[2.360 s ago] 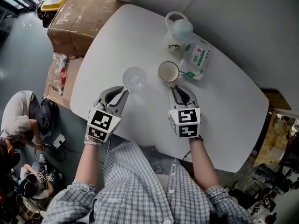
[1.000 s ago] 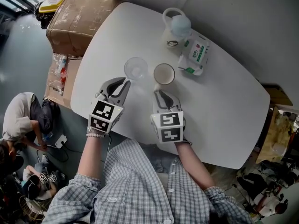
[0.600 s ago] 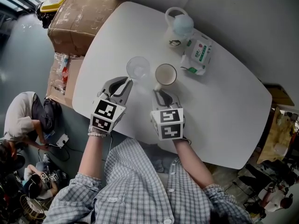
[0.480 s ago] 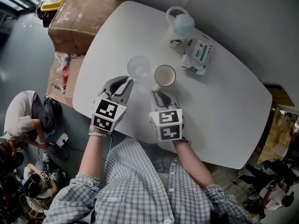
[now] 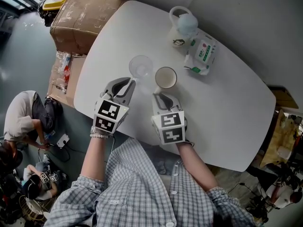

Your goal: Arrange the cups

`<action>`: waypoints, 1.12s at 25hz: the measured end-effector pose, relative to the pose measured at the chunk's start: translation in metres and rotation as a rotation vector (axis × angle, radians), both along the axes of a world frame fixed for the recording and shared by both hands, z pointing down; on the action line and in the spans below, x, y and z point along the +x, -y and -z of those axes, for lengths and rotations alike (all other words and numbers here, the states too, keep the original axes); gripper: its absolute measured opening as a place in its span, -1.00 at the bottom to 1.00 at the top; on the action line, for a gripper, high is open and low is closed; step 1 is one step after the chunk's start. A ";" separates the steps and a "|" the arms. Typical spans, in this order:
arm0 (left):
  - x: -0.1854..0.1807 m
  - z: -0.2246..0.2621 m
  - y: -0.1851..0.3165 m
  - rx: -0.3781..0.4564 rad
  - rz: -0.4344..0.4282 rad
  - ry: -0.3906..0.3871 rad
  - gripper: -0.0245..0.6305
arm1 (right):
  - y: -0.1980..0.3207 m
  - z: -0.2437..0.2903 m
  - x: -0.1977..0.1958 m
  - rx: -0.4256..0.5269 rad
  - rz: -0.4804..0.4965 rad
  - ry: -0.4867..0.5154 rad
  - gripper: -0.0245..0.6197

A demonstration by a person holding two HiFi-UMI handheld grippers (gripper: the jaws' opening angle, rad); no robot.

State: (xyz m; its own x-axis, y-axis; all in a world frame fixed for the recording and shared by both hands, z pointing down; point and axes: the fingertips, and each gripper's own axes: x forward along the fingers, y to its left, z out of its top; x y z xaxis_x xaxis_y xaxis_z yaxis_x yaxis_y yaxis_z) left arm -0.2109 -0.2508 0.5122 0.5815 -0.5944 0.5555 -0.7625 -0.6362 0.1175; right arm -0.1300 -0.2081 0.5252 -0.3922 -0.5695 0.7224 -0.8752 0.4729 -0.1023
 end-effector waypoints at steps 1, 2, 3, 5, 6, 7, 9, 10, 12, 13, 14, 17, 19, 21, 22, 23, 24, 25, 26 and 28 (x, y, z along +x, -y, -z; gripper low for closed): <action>-0.001 -0.002 -0.001 -0.005 -0.004 0.015 -0.78 | 0.000 0.000 0.000 0.002 0.001 -0.003 -0.75; -0.002 -0.004 -0.002 -0.009 -0.008 0.027 -0.78 | 0.000 0.000 0.000 0.004 0.004 -0.006 -0.75; -0.002 -0.004 -0.004 -0.012 -0.011 0.031 -0.78 | 0.000 0.000 -0.001 0.007 0.009 -0.011 -0.75; -0.002 -0.003 -0.006 -0.017 -0.011 0.019 -0.78 | 0.000 0.000 -0.001 0.014 0.024 -0.018 -0.75; -0.001 -0.002 -0.007 -0.018 -0.009 0.011 -0.78 | -0.001 0.001 -0.001 0.019 0.032 -0.021 -0.75; -0.001 -0.001 -0.009 -0.020 -0.006 0.006 -0.78 | -0.002 0.002 -0.001 0.024 0.038 -0.021 -0.75; -0.002 0.000 -0.010 -0.022 0.003 0.001 -0.78 | -0.004 0.005 0.000 0.031 0.037 -0.019 -0.75; -0.002 0.000 -0.010 -0.024 0.006 0.001 -0.78 | -0.005 0.006 0.001 0.032 0.034 -0.017 -0.75; -0.001 0.000 -0.011 -0.023 0.012 0.005 -0.78 | -0.007 0.008 0.004 0.034 0.030 -0.018 -0.75; -0.001 0.000 -0.011 -0.022 0.016 0.008 -0.78 | -0.008 0.008 0.006 0.036 0.030 -0.019 -0.75; -0.001 0.000 -0.011 -0.022 0.021 0.009 -0.78 | -0.009 0.009 0.008 0.039 0.030 -0.019 -0.75; -0.004 0.001 -0.013 -0.026 0.042 0.010 -0.78 | -0.012 0.015 0.015 0.054 0.029 -0.015 -0.75; -0.010 0.002 -0.017 -0.026 0.074 0.005 -0.78 | -0.014 0.022 0.023 0.074 0.022 -0.012 -0.75; -0.017 0.008 -0.020 -0.009 0.125 -0.005 -0.78 | -0.015 0.031 0.033 0.108 0.008 -0.012 -0.75; -0.019 0.013 -0.021 0.004 0.149 -0.014 -0.78 | -0.015 0.036 0.040 0.128 0.000 -0.013 -0.75; -0.020 0.019 -0.022 0.018 0.165 -0.026 -0.78 | -0.015 0.042 0.046 0.147 -0.006 -0.012 -0.75; -0.018 0.025 -0.024 0.031 0.174 -0.039 -0.80 | -0.016 0.049 0.052 0.164 -0.014 -0.008 -0.75; -0.016 0.032 -0.027 0.043 0.177 -0.050 -0.83 | -0.017 0.055 0.059 0.180 -0.025 -0.002 -0.75; -0.012 0.038 -0.029 0.055 0.174 -0.060 -0.84 | -0.018 0.061 0.065 0.197 -0.037 0.004 -0.77; -0.001 0.052 -0.034 0.076 0.158 -0.083 -0.86 | -0.019 0.076 0.080 0.236 -0.065 0.010 -0.79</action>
